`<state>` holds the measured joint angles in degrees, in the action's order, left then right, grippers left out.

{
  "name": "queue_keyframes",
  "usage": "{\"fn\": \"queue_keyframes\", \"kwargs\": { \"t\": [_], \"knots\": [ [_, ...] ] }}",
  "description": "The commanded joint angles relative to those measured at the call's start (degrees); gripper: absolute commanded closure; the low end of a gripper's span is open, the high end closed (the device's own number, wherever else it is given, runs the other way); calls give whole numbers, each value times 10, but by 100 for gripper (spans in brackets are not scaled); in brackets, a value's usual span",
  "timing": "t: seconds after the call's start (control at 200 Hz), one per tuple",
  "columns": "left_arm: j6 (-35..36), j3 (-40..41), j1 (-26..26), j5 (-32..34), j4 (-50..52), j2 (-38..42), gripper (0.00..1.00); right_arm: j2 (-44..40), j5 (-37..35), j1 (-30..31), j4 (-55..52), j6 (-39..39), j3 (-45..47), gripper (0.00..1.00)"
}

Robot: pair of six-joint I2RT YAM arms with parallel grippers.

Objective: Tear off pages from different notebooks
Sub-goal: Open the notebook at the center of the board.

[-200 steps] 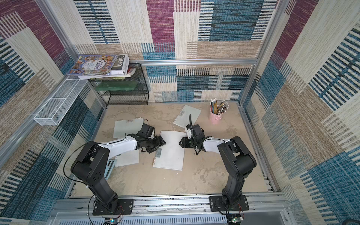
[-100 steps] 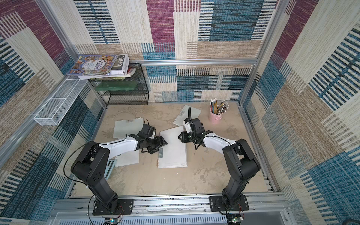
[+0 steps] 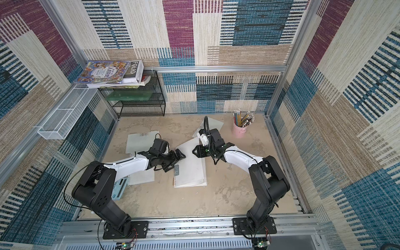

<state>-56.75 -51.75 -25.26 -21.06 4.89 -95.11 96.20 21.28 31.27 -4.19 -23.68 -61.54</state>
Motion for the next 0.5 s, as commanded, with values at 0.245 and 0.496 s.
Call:
{"fn": "queue_keyframes", "kwargs": {
  "t": [0.245, 0.496],
  "knots": [
    [-3, 25, 35, -31, -49, 35, 1, 28, -26, 31, -56, 56, -55, 45],
    [14, 26, 54, -30, -10, 40, 1, 40, -74, 49, -83, 66, -83, 53]
  ]
}}
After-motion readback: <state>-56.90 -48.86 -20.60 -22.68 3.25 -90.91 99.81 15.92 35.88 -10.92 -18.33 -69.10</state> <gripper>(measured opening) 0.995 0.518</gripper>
